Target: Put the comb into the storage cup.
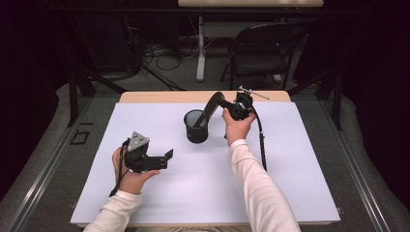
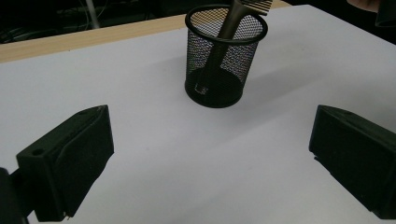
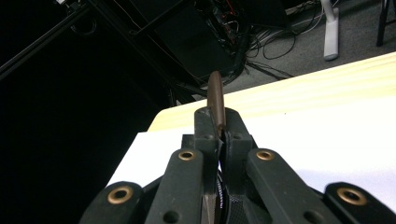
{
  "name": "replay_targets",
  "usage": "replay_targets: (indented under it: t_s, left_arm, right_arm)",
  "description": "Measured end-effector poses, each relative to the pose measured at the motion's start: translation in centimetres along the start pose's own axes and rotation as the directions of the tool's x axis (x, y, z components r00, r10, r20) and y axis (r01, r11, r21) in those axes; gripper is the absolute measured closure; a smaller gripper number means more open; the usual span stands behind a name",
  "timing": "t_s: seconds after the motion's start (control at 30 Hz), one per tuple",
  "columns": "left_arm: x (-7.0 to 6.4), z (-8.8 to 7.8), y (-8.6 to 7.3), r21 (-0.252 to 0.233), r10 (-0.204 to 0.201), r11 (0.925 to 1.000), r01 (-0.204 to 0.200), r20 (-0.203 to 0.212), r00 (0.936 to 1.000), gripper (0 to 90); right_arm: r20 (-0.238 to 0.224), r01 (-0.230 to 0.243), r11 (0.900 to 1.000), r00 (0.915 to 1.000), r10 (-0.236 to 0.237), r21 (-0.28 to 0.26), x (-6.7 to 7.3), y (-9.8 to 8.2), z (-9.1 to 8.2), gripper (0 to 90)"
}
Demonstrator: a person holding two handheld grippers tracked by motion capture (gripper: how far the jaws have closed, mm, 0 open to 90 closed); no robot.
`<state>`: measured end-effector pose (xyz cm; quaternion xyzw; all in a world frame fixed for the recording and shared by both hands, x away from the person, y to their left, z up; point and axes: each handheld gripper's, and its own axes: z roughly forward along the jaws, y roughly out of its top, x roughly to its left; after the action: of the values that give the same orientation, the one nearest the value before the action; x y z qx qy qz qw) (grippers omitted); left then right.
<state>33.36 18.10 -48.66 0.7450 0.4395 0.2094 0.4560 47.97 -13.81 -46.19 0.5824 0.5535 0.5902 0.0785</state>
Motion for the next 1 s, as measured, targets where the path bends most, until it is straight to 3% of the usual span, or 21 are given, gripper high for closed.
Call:
replay_targets:
  t_s: [0.37, 1.0]
  left_arm:
    - [-0.06, 0.04, -0.03, 0.001, 0.003, 1.0000, -0.003, -0.002, 1.0000, 0.0]
    - [-0.03, 0.01, 0.02, -0.001, 0.001, 1.0000, -0.001, -0.002, 1.0000, 0.0]
  right_arm:
    - [0.006, 0.009, 1.000, 0.9999, -0.009, -0.001, -0.34, 0.01, -0.09, 86.6]
    - [0.014, -0.002, 1.000, 0.9999, 0.002, 0.003, -0.77, 0.18, -0.38, 75.2]
